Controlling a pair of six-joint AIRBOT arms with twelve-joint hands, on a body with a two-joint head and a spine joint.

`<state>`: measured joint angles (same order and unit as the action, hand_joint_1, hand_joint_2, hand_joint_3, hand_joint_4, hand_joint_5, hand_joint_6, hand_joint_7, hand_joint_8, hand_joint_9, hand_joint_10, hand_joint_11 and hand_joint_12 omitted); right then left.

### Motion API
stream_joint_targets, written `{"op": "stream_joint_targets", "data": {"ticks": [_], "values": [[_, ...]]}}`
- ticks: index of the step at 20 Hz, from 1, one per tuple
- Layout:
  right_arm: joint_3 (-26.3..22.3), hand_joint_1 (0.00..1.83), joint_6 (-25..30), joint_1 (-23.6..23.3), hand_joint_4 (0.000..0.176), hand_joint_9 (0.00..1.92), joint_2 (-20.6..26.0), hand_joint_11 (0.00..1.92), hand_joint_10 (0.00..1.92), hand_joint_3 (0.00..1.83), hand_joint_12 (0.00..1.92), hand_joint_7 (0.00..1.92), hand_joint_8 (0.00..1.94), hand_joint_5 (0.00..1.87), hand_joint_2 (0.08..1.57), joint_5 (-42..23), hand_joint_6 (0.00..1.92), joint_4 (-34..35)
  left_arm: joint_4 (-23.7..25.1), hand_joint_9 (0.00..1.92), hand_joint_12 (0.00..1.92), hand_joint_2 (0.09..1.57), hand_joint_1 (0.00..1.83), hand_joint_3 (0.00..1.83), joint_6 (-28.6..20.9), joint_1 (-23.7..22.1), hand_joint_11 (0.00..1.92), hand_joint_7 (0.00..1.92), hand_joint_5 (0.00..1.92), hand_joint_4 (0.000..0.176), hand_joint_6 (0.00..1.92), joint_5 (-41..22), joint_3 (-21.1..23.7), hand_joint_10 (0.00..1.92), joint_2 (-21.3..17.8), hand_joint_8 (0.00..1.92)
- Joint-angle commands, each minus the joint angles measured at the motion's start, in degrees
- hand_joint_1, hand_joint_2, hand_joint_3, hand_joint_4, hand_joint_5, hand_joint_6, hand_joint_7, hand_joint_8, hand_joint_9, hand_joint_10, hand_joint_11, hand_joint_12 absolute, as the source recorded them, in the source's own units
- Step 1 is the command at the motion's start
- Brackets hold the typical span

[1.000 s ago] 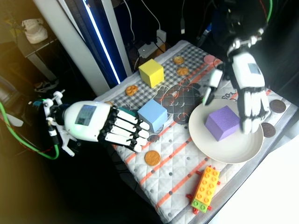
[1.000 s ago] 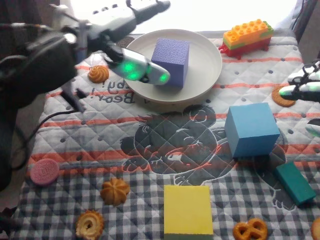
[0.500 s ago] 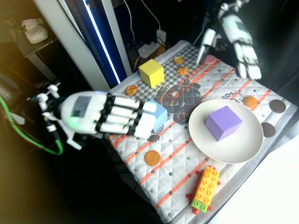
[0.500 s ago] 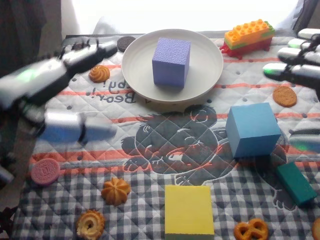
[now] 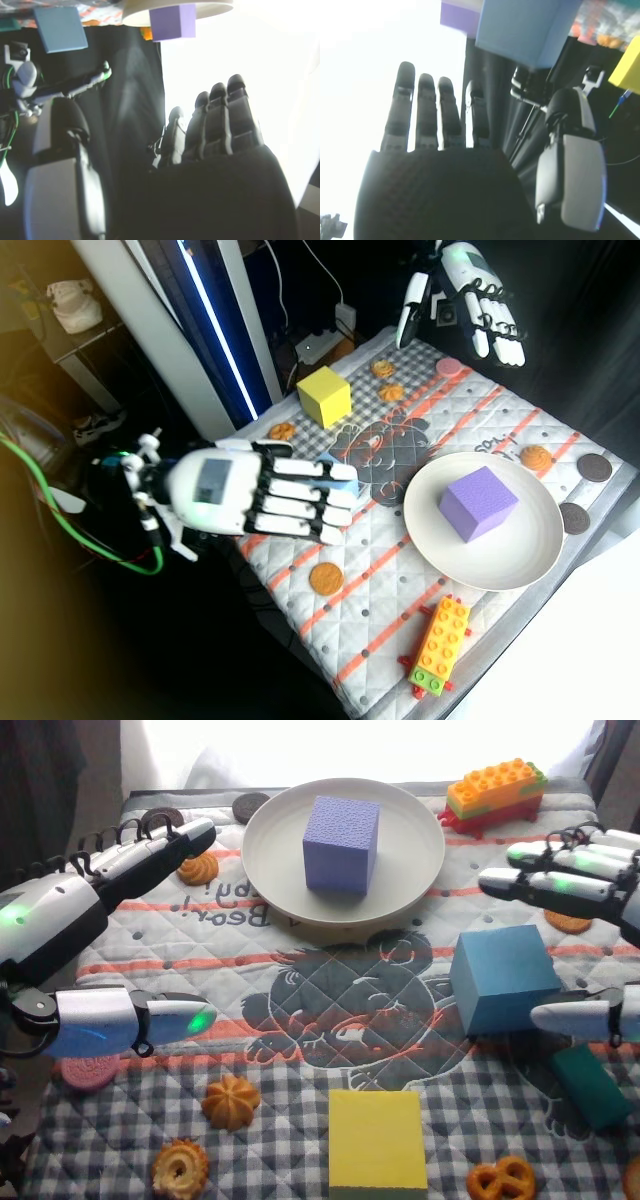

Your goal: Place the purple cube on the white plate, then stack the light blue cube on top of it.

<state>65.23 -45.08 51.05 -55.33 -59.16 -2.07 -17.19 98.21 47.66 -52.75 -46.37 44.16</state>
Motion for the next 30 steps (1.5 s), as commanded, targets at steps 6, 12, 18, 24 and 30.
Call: {"op": "stream_joint_targets", "data": {"ticks": [6,12,18,24,30], "values": [[2.5,0.51,0.9,-4.2,0.138,0.38,-2.4,0.16,0.01,0.0,0.91,0.26,0.0,0.22,1.07,0.4,0.0,-1.7,0.9,0.0,0.0,0.93,0.75,0.0,-0.3,-0.5,0.0,0.0,0.0,0.176,0.0,-5.4,-0.2,0.0,0.1,0.0],[3.2,0.75,1.0,-4.4,0.035,0.96,-3.0,0.49,0.17,0.0,1.17,0.92,0.06,0.58,1.08,2.3,0.01,-2.0,0.9,0.0,0.0,0.92,0.82,0.0,-0.3,-1.0,0.0,0.0,0.01,0.176,0.0,-4.6,-0.8,0.0,0.5,0.0],[3.9,1.08,1.8,-4.6,0.0,1.04,-3.5,0.78,1.12,0.0,1.57,1.4,0.14,0.98,1.11,2.9,0.93,-2.0,0.7,0.0,0.0,0.92,0.81,0.0,-0.3,-1.1,0.0,0.0,0.03,0.176,0.01,-4.1,-1.0,0.0,0.8,0.0],[4.7,1.21,1.8,-10.1,0.0,0.81,-3.4,0.55,1.26,0.0,1.7,0.92,1.3,0.79,1.18,1.7,1.1,-2.6,0.1,0.0,0.0,0.91,0.88,0.0,-0.3,-0.9,0.0,0.0,0.04,0.176,0.01,-4.0,-1.0,0.0,0.8,0.0],[10.9,1.24,1.8,-19.4,0.0,0.91,-8.3,0.53,0.92,0.0,1.53,1.06,1.01,0.9,1.12,5.2,0.97,-2.5,0.0,0.0,0.0,0.91,0.9,0.0,-0.3,-1.0,0.0,0.0,0.05,0.176,0.01,-3.8,-1.4,0.0,2.0,0.0]]}}
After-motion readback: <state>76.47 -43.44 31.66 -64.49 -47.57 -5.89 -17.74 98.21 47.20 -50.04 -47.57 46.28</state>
